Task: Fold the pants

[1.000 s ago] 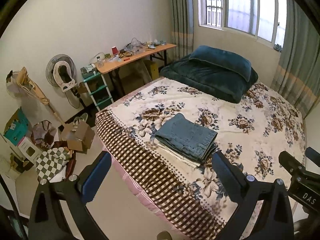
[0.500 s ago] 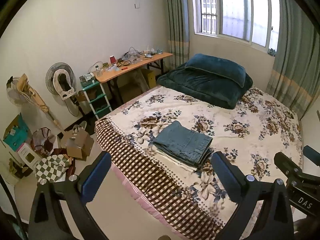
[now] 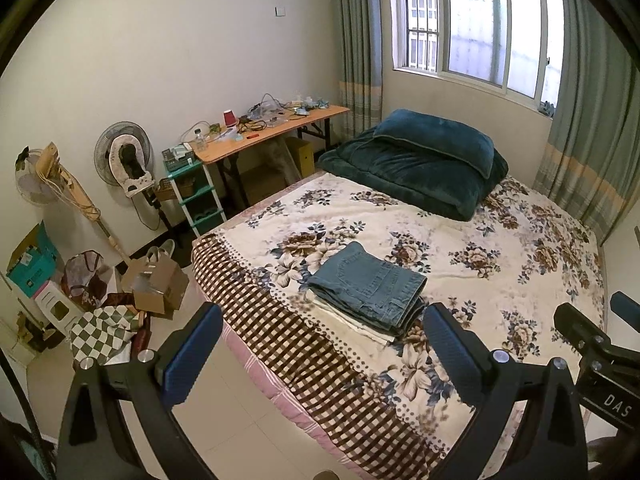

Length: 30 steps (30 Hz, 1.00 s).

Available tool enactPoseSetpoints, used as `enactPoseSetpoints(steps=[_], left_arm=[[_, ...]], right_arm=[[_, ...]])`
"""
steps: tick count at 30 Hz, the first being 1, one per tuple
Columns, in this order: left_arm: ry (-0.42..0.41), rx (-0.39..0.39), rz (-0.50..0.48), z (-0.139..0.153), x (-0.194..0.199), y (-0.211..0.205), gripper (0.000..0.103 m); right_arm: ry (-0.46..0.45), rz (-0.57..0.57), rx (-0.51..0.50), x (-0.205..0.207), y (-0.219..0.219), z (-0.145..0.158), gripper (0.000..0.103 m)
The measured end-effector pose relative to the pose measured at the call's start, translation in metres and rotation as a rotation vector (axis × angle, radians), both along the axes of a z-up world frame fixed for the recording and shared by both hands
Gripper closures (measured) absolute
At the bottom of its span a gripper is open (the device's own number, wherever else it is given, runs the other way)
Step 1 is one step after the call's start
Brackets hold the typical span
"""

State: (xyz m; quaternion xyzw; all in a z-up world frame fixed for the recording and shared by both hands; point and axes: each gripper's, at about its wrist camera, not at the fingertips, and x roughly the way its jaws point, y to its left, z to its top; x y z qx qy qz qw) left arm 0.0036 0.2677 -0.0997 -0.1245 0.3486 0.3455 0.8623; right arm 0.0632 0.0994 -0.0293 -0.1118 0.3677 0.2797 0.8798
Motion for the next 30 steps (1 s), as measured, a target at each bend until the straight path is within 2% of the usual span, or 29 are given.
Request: enactPoseSetpoints(steps=[30], left_arm=[[-0.01, 0.004, -0.002, 0.003, -0.008, -0.011, 0.0]], right_arm=[[0.006, 0.016, 0.013, -0.009, -0.002, 0.006, 0.002]])
